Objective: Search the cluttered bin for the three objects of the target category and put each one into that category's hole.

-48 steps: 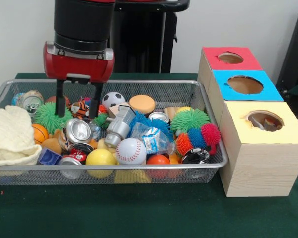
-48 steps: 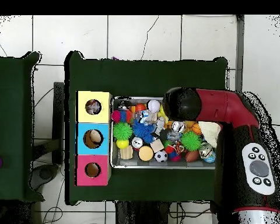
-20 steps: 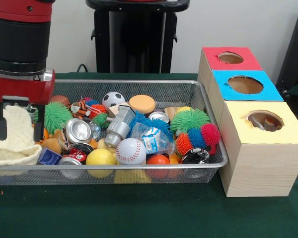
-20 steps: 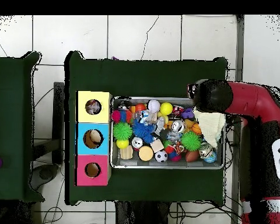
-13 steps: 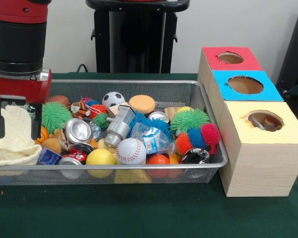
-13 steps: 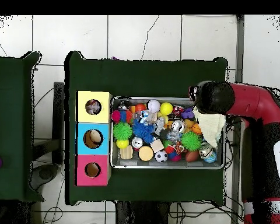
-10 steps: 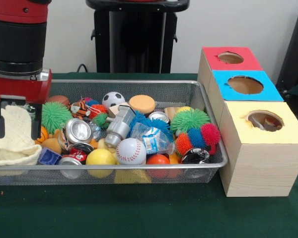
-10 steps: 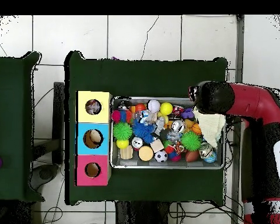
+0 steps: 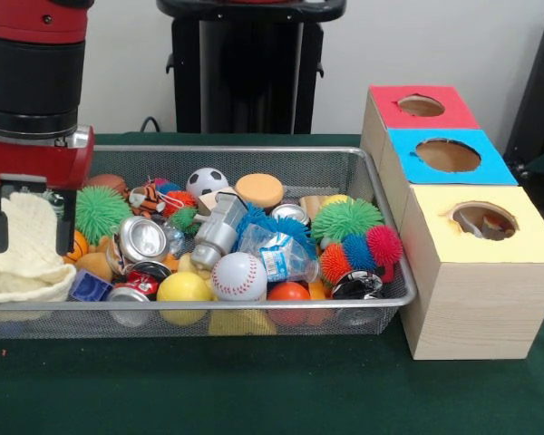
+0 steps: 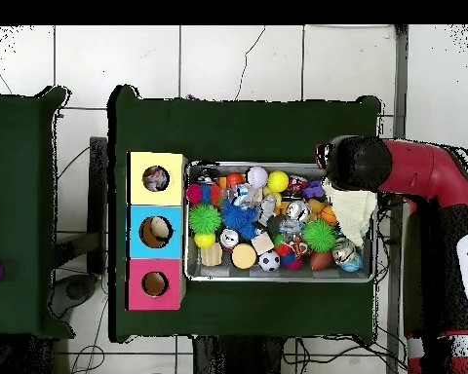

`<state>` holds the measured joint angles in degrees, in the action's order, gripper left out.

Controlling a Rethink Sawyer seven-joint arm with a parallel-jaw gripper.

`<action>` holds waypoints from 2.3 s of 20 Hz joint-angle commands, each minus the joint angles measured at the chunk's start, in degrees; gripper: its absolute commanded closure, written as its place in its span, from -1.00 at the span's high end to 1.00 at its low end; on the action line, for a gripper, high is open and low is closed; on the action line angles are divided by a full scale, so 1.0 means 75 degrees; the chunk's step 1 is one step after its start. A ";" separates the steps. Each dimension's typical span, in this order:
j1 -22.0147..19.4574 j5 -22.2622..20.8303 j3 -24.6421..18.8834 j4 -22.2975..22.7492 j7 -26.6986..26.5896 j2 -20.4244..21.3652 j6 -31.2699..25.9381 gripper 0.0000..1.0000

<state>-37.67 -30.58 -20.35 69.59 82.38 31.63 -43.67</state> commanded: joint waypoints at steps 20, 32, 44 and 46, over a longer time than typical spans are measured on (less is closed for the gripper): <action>-0.0134 -0.0747 -0.0499 0.0716 -0.2391 -0.0784 -0.0430 1.00; -0.0232 -0.1058 -0.0675 0.0174 -0.2581 -0.1247 -0.0357 1.00; -0.0121 -0.1539 -0.0487 -0.0202 -0.2422 -0.1123 -0.0381 1.00; -0.0101 -0.1604 -0.0438 -0.0240 -0.2402 -0.1043 -0.0454 1.00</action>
<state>-38.63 -38.70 -20.88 69.07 82.38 23.43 -43.65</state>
